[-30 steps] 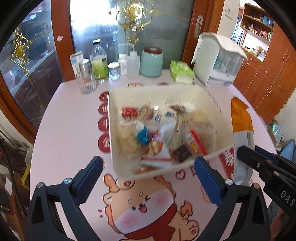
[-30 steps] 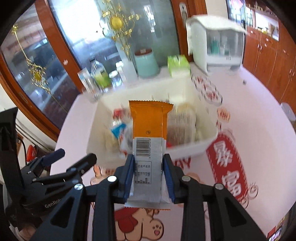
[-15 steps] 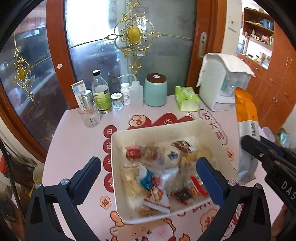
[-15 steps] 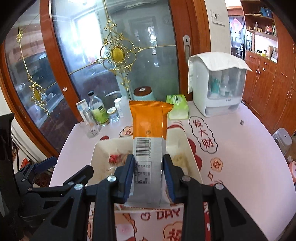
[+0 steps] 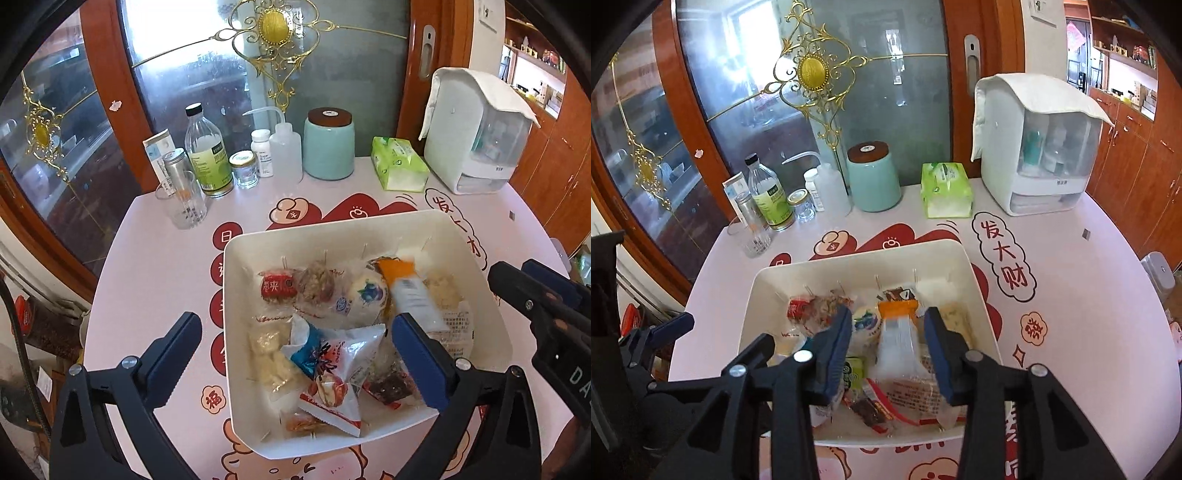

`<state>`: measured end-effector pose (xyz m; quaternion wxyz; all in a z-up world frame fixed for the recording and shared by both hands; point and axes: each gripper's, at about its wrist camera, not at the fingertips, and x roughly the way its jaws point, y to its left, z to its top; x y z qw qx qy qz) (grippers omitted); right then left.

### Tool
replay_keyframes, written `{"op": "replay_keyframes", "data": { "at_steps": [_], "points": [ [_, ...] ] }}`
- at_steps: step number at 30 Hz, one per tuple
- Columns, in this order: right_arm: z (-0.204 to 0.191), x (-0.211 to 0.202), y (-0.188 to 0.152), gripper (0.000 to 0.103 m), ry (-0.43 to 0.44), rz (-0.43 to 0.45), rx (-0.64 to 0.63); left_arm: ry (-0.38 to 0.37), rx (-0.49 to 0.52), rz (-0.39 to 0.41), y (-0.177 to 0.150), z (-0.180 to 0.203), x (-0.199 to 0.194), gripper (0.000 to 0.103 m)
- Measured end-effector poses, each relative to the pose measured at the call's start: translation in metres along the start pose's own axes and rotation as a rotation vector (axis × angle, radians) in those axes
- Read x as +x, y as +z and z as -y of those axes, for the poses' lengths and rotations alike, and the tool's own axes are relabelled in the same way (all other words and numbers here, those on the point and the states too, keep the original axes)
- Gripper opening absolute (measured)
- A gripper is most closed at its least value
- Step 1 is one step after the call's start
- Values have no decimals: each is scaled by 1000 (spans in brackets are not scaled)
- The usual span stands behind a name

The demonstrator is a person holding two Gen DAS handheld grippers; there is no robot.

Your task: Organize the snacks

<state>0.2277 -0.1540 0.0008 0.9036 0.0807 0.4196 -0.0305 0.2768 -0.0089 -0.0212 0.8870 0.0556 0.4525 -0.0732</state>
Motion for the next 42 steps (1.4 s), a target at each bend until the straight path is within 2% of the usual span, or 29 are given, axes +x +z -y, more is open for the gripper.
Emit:
{"op": "replay_keyframes", "data": {
  "at_steps": [9,16,23,31,38,42],
  "points": [
    [3,-9,-16,47,18,-18,-4,3,1,1,-13,2,-16,102],
    [12,-31,-30,47,33,-12,13,5,-3,16,-33,8,-48,102],
    [20,-69,-60,47,77,0,-2,14,-37,31,-76,17,-98,102],
    [27,-124,-121,47,126,-28,-50,20,-100,7,-143,27,-151,102],
    [32,-158,-162,47,157,-59,-69,26,-129,-24,-184,36,-173,102],
    [35,-166,-173,47,163,-73,-74,33,-135,-36,-195,40,-179,102]
  ]
}}
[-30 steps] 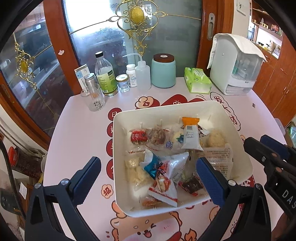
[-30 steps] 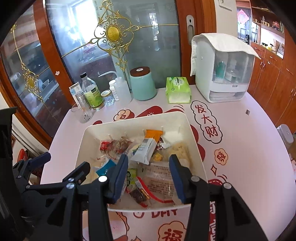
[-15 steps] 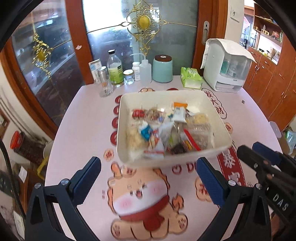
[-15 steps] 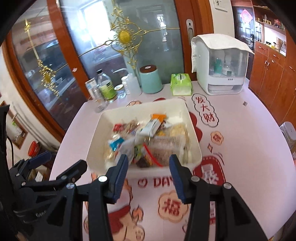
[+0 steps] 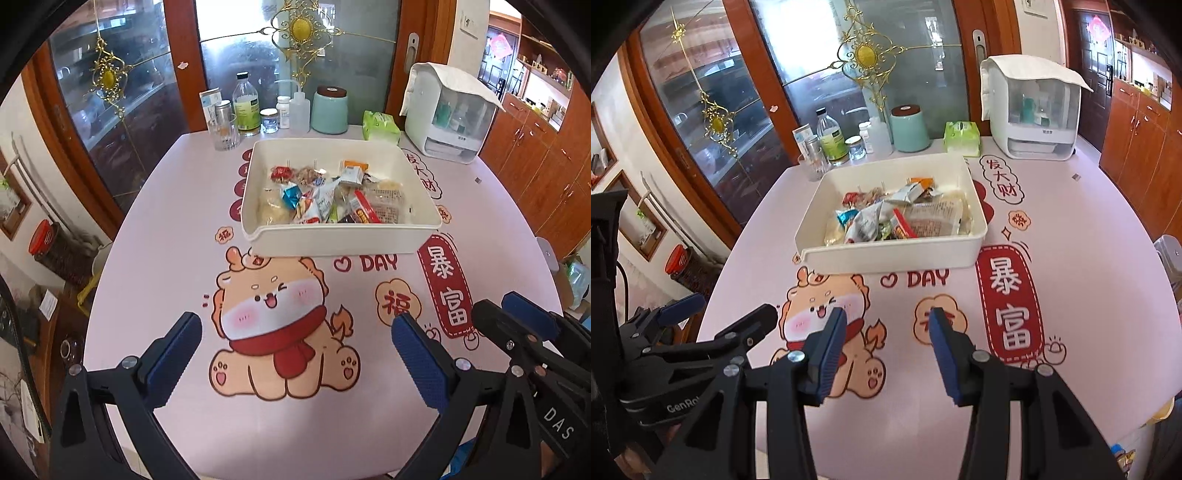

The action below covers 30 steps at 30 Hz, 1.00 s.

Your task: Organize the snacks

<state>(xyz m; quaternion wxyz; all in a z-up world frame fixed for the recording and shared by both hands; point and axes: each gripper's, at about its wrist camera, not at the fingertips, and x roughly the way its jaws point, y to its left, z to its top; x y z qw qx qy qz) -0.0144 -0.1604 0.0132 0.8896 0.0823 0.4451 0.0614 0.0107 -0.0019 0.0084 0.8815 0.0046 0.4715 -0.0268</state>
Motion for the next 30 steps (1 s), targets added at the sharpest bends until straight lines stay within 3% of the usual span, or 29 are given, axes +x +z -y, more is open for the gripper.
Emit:
{"op": "replay_keyframes", "data": {
  "at_steps": [30],
  "points": [
    [5,-13,-11,47,-10,18,27,41,19,8,-4,7,-10,102]
  ]
}}
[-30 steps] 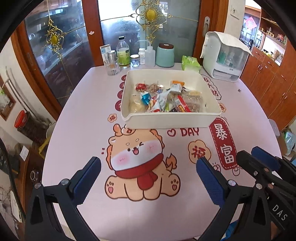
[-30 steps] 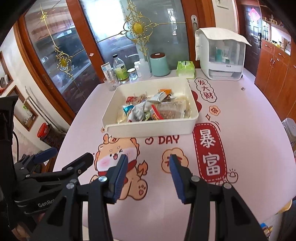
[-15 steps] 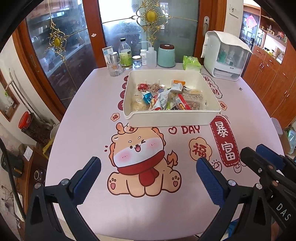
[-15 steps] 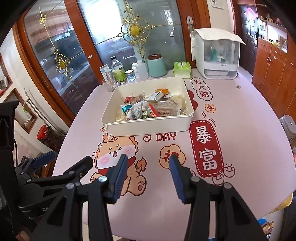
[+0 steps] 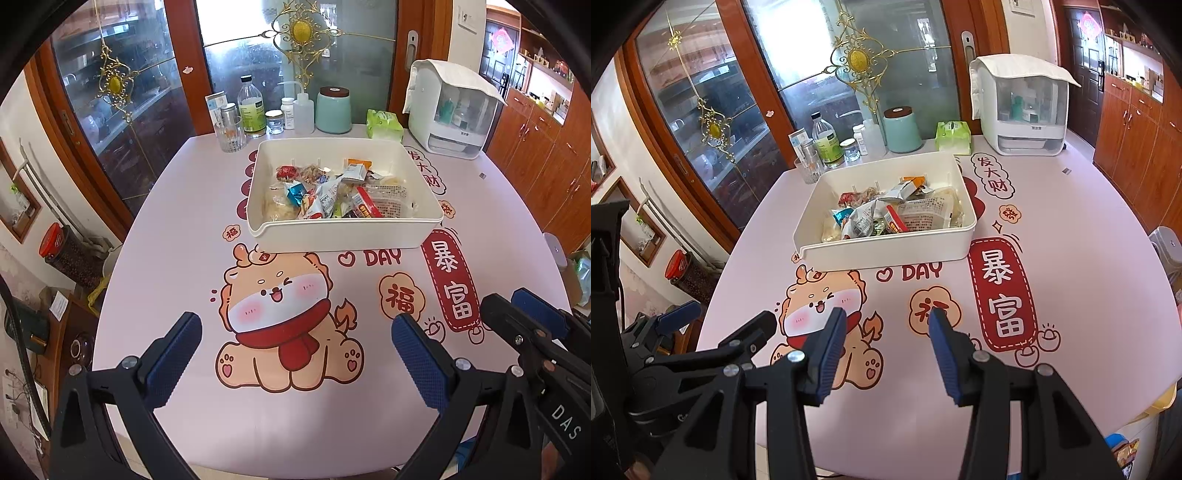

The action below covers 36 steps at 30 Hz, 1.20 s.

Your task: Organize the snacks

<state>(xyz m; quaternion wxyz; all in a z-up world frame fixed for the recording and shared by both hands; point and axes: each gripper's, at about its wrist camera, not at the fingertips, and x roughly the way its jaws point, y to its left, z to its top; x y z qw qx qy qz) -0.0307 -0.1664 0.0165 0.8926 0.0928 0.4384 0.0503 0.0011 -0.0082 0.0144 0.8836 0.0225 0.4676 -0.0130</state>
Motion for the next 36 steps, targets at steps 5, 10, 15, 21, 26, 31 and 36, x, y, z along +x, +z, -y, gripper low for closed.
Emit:
{"op": "replay_keyframes", "data": {
  "at_steps": [5,10,15,21,26,31,36],
  "points": [
    [0,1,0,47,2,-2,0,0,1,1,0,0,0,102],
    [0,1,0,47,1,-2,1,-1,1,0,0,0,0,102],
    [0,1,0,47,0,-3,2,-2,1,-2,-1,0,1,102],
    [0,2,0,47,2,-4,2,-3,0,-5,-1,2,2,102],
    [0,2,0,47,2,-6,1,-4,0,-6,-2,2,4,102],
    [0,2,0,47,2,-5,1,-3,0,-7,-1,2,4,102],
    [0,5,-1,47,3,-12,5,-3,3,-16,-1,0,9,102]
  ]
}}
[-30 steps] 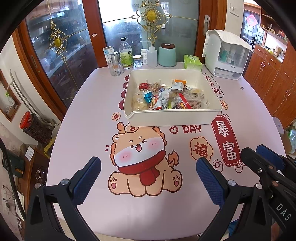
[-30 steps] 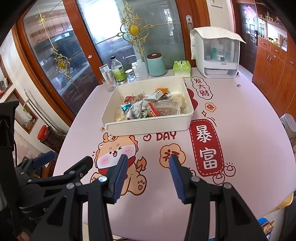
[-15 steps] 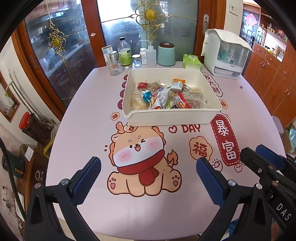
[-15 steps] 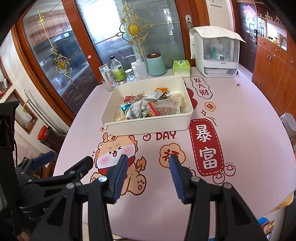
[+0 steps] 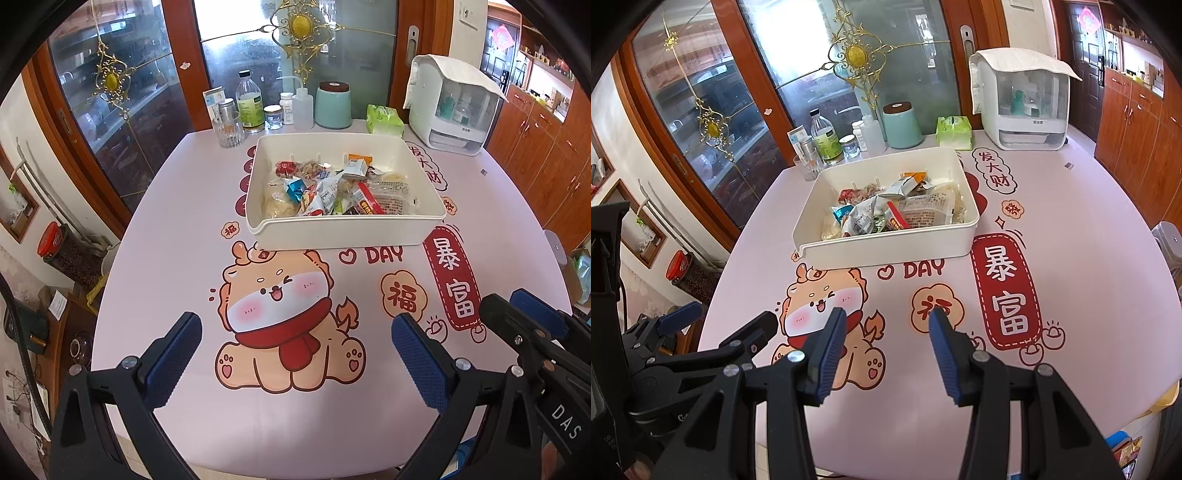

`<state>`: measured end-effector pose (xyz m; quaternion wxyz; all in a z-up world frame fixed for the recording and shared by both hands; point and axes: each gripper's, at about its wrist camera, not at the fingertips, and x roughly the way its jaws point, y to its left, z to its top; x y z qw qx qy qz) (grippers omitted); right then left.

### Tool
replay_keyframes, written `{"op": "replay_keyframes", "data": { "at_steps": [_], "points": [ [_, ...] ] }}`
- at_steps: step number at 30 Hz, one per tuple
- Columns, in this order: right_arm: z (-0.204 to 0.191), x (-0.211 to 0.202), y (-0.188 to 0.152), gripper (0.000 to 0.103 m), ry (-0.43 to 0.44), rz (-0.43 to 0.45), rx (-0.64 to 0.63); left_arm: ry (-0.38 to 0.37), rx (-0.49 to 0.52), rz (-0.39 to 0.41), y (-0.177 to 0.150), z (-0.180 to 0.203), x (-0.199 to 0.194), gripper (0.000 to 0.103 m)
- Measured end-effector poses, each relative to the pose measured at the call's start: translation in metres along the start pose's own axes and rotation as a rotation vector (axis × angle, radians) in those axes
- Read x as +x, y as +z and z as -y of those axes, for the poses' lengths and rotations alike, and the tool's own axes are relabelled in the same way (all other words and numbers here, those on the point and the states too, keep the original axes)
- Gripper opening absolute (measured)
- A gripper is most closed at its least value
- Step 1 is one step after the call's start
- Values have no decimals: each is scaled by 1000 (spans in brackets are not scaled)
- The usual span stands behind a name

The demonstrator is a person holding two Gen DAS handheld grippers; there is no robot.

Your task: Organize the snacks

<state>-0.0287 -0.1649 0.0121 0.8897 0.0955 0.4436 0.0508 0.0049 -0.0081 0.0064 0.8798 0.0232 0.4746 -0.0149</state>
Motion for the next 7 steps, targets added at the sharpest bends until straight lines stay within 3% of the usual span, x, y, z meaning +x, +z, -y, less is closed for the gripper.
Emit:
{"op": "replay_keyframes", "data": {
  "at_steps": [7],
  "points": [
    [-3,6,-1,47,-7,-10,15,-6,10,-15,4,-3,4,102]
  ]
}}
